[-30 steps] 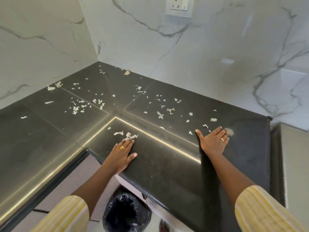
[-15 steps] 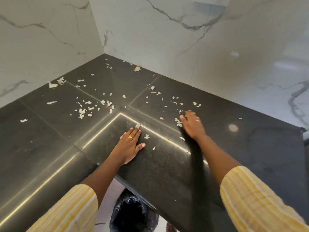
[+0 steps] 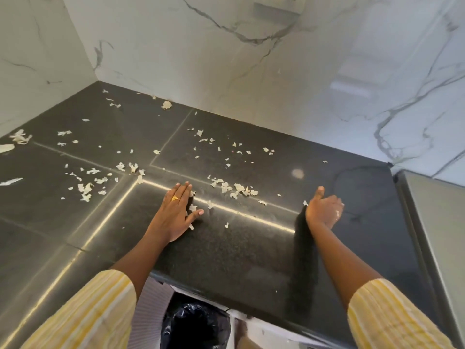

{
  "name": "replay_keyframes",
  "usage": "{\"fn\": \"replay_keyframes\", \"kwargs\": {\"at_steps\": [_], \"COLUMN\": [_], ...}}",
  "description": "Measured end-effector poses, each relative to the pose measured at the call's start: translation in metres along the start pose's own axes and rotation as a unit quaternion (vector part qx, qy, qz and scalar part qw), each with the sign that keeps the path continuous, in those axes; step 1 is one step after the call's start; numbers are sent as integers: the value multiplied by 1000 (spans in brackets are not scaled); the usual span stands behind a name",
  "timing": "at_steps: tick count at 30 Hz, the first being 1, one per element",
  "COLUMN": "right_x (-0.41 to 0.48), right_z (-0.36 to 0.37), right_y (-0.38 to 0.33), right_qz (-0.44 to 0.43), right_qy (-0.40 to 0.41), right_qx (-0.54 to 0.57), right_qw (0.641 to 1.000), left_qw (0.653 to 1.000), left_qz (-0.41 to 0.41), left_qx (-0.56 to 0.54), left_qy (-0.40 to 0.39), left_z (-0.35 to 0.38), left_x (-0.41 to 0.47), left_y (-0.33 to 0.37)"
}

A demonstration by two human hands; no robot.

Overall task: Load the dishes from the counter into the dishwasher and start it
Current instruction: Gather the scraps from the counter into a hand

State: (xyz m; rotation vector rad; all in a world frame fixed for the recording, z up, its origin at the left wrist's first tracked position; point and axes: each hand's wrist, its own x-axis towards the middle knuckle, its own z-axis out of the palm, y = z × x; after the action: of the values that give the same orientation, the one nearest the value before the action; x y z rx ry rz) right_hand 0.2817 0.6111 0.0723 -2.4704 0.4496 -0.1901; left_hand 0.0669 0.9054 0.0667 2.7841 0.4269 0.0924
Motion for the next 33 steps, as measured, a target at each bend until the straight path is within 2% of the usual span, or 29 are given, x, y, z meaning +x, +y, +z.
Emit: {"fn": "replay_keyframes", "kwargs": {"at_steps": [2, 5, 9, 11, 12, 14, 16, 18, 21, 23, 26, 29, 33], "right_x": [-19, -57, -99, -94, -82, -42, 13, 67, 119, 130, 114, 77, 22], "right_z": [11, 41, 76, 78, 75, 67, 59, 48, 39, 45, 65, 93, 119], "right_y": [-12, -52, -96, -106, -106, -98, -80, -60, -46, -53, -83, -121, -171], "right_qz": [-47, -152, -321, -363, -368, -350, -274, -167, -80, -100, -199, -321, -429], "right_qy": [-45, -126, -271, -331, -333, -265, -170, -116, -130, -159, -188, -225, -311], "right_qx": [-75, -93, -92, -15, 30, 42, -40, -97, -105, -120, -145, -141, -85], "right_qw": [995, 976, 903, 871, 868, 898, 946, 974, 983, 975, 951, 909, 843], "left_qw": [999, 999, 999, 998, 998, 996, 995, 995, 996, 996, 993, 987, 973], "left_qz": [-16, -27, -32, -42, -48, -62, -76, -83, -82, -85, -109, -138, -182], "left_qx": [-24, -28, -25, -30, -34, -43, -47, -45, -36, -30, -16, -18, -32], "left_qy": [13, 19, 23, 24, 27, 37, 38, 28, 13, 15, 41, 85, 137], "left_z": [0, 0, -2, -3, -3, -3, -1, 1, 2, 2, 0, -2, 0], "left_x": [0, -1, -5, -6, -6, -4, -1, 0, 1, 1, -2, -6, -10], "left_y": [-2, -1, 3, 3, 4, 5, 5, 4, 2, 2, 6, 10, 10]}}
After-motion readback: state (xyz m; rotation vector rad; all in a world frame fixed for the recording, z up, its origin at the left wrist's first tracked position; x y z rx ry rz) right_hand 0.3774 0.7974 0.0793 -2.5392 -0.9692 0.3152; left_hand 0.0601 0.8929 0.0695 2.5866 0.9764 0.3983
